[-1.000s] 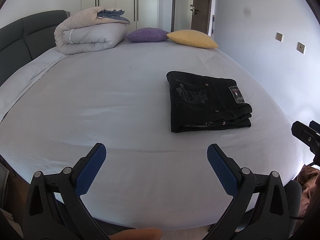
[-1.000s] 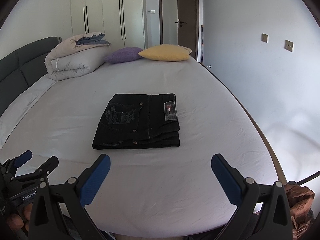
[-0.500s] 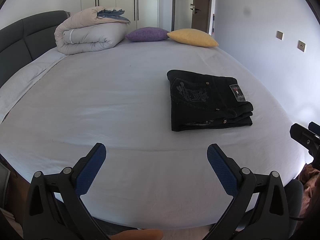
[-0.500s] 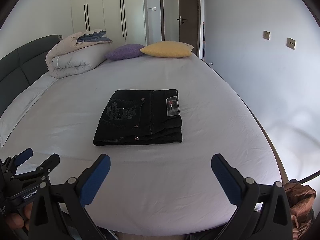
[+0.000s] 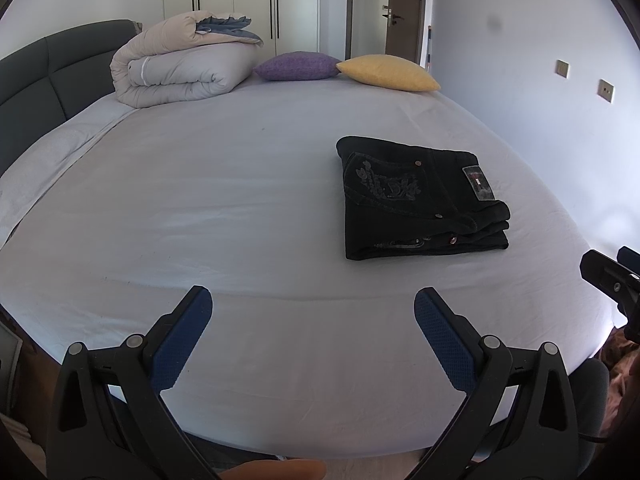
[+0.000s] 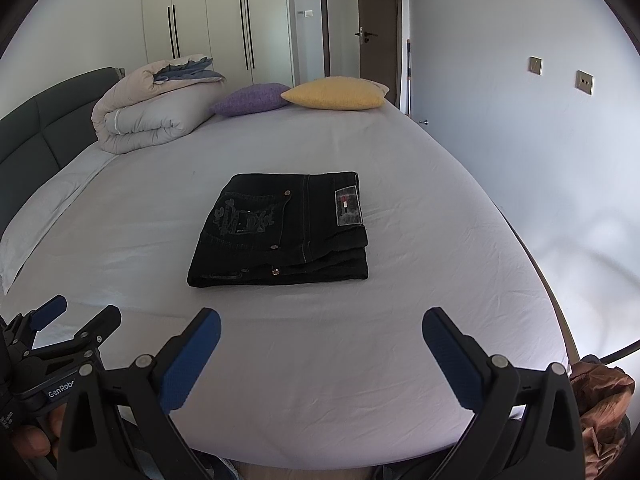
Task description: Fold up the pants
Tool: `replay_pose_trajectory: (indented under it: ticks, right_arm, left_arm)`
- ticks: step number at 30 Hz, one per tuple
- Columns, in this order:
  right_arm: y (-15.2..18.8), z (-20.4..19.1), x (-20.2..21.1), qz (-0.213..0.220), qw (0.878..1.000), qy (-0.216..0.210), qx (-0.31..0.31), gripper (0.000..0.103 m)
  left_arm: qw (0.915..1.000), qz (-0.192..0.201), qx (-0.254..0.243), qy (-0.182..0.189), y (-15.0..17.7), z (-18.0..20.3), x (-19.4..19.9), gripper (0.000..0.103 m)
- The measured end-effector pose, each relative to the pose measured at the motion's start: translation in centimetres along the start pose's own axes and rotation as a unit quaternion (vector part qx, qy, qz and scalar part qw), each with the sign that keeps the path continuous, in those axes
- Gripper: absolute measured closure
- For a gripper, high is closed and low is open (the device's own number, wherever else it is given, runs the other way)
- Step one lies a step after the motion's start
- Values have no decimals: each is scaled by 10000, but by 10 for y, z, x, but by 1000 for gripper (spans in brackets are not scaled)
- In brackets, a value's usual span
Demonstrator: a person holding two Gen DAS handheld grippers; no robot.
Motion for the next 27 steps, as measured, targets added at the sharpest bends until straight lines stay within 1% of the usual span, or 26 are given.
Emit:
replay_pose_trajectory:
  ticks: [27]
  right_arm:
    - [4,0,-1,-53,10000,-18,-28,0]
  left_arm:
    - [10000,-13,-14,2,-1,-1,3,0]
Point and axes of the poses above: each gripper's, at about its wrist camera, not at the fingertips, and x roughly against the way its jaws point, z to its right, y to its underside, the point moved 3 cm from there along -x, roughly the way its jaws point, and after that the axes turned 15 degrees about y, right-handed, at the moved point
